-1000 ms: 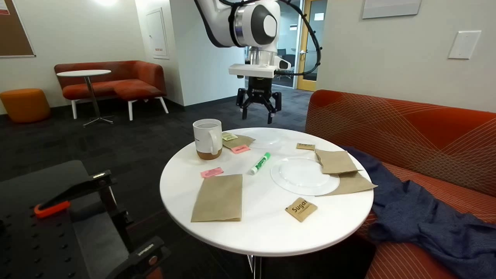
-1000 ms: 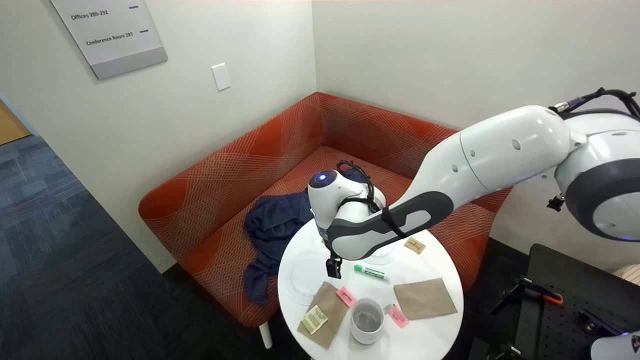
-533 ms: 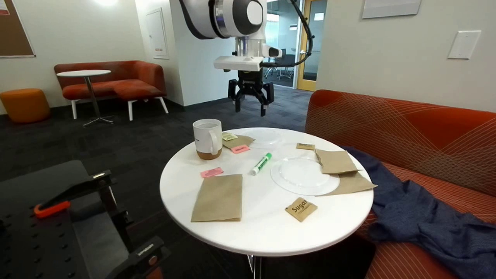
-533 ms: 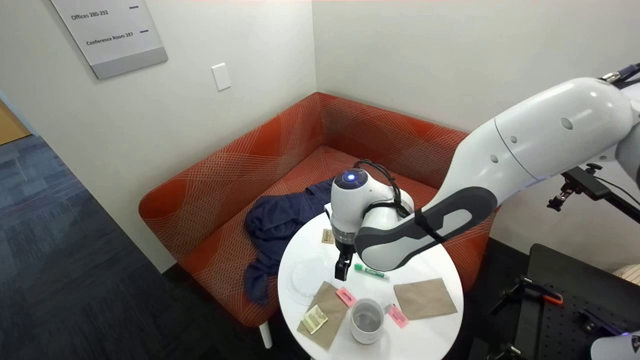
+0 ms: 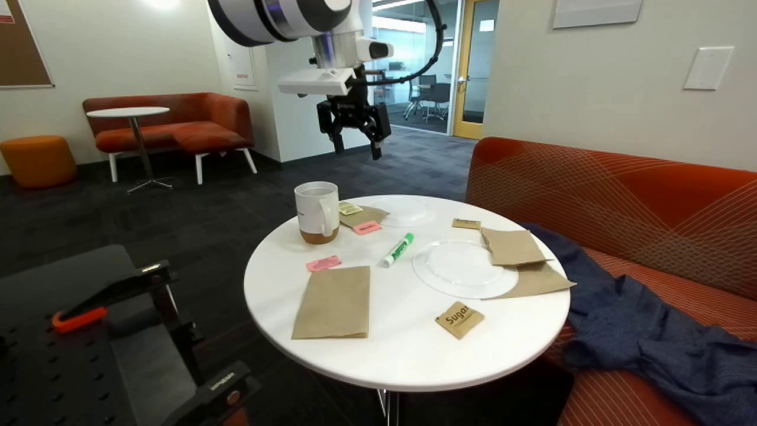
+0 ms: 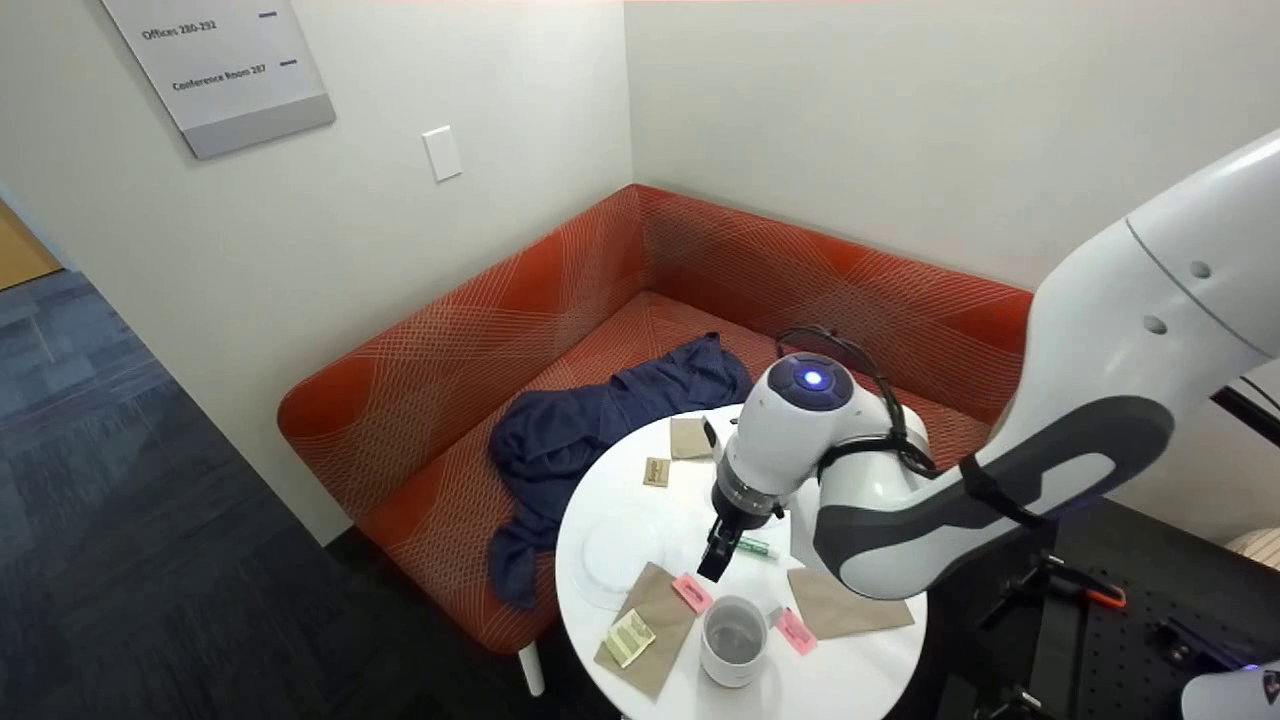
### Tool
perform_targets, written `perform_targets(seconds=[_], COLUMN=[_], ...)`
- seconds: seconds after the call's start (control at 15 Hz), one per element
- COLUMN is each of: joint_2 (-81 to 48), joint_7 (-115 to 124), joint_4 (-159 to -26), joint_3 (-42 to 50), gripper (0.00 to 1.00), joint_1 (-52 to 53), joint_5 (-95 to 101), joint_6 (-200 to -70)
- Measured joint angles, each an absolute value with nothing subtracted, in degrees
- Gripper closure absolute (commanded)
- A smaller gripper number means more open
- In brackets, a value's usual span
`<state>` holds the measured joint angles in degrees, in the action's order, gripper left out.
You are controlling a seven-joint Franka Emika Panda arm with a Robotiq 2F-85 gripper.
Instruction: Put the marker on the table
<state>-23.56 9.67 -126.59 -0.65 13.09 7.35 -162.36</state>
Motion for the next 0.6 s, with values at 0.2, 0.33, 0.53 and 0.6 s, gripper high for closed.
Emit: perform_targets(seconds=[0.2, 0.33, 0.53, 0.6], joint_2=[-18.8, -16.2, -13.3, -12.8], joint_7=[14.1, 17.2, 20.9, 21.1], joint_4=[-132.7, -135.7, -138.8, -139.4], joint_3=[2.4, 4.8, 7.7, 7.9], gripper=[0.0, 0.0, 0.0, 0.0], joint_1=[16.2, 18.3, 20.8, 21.0], joint_5=[10.9, 14.1, 18.1, 18.3], joint_6=[-166.3, -167.7, -168.6, -168.6])
